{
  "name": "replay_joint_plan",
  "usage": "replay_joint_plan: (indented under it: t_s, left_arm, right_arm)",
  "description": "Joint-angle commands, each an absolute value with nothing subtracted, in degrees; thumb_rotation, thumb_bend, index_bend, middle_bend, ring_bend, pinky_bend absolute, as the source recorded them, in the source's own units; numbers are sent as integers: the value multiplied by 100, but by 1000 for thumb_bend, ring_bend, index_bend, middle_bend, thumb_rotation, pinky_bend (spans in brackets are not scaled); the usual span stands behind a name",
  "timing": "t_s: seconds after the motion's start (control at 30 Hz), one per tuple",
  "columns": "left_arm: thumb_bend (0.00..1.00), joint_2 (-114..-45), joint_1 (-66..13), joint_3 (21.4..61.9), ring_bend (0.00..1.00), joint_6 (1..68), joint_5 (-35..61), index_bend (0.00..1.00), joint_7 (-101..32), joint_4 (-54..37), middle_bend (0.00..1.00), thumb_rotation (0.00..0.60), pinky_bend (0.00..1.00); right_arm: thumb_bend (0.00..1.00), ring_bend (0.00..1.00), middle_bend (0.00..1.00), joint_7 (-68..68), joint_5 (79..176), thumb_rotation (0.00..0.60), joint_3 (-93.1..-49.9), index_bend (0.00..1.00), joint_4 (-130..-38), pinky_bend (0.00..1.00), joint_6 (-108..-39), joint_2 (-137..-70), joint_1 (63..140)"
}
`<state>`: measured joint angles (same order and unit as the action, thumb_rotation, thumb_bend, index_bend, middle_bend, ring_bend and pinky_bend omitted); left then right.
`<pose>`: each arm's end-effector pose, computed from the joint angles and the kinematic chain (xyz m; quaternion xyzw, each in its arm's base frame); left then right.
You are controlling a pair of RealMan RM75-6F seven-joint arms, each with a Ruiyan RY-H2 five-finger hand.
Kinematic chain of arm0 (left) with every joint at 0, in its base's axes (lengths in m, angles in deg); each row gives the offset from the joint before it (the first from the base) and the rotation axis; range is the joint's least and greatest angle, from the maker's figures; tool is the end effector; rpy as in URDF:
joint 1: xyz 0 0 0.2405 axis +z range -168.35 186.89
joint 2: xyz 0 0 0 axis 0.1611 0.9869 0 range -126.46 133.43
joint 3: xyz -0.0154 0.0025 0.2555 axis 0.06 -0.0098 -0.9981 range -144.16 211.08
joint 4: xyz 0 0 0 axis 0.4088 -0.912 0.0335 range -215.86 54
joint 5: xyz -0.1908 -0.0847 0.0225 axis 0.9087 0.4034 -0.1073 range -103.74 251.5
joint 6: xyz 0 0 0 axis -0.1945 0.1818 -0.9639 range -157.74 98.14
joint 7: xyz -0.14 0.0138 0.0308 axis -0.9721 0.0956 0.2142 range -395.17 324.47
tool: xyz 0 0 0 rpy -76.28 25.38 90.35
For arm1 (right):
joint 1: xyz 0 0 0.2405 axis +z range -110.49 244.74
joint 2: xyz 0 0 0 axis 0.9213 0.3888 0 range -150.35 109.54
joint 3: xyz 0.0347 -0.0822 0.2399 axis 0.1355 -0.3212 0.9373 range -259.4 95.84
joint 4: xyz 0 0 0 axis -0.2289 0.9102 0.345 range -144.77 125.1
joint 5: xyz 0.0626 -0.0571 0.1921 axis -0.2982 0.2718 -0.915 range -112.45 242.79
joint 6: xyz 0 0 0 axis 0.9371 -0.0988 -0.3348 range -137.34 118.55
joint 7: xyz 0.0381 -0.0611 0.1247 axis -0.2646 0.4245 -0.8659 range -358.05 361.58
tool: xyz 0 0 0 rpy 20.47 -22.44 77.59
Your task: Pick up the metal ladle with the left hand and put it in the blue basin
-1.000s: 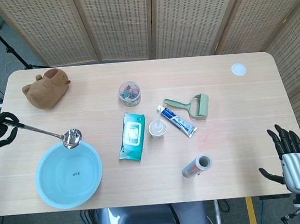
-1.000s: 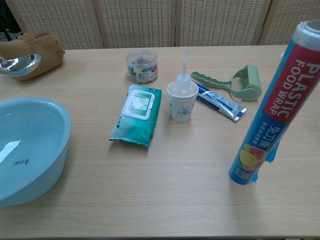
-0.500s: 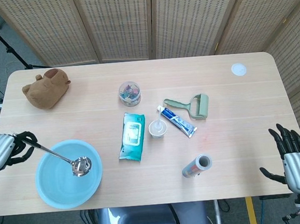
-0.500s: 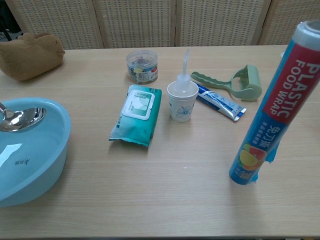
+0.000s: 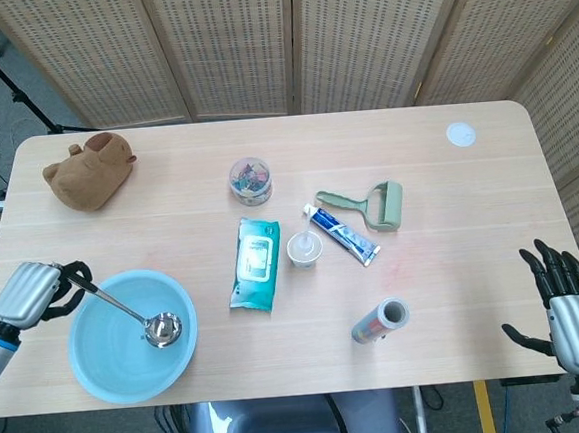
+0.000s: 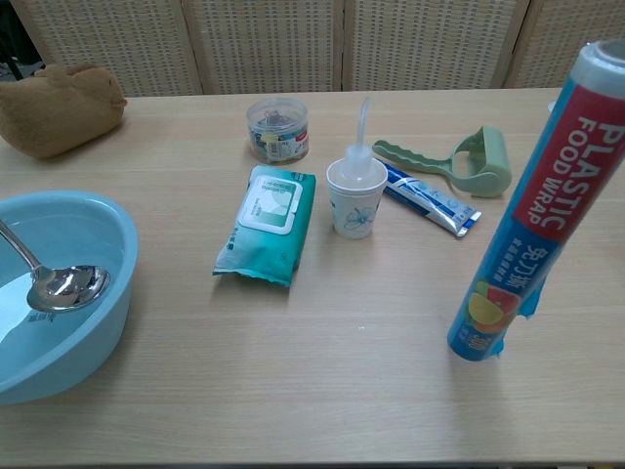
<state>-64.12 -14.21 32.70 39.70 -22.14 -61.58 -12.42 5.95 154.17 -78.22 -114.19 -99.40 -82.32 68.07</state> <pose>-0.3217 0.2824 0.1388 -0.7181 -0.3876 -0.3795 0.4360 -0.2710 -0.1609 0.1659 0.5604 -0.3956 0.4367 0.5820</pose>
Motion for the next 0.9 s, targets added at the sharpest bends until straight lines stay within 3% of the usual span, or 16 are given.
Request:
replay_joint_plan:
  t_s: [0.03,0.43,0.9]
  left_arm:
    - [635,-6503,-1478,3186,960,3820,-2191,927,-6083,-1258,1000,600,977]
    - [635,-6700,-1615,3102,959,3493,-2007,927,-5928,-1366,1000,600,977]
    - [635,-6797,-1494,3270,959,4204,-1960,927,-6105,-1609,1000,600,977]
  right_arm:
    - [0,0,0,587,15425,600,-7824,50,-11425,0,-9943,-8229,6805]
    - [0,0,0,568,15409,600,-7814,50,-11439,0,-9939,-8208,6800]
    - [0,0,0,557,15409,600,-7805,50,-11452,0,-9955,-8194,6792]
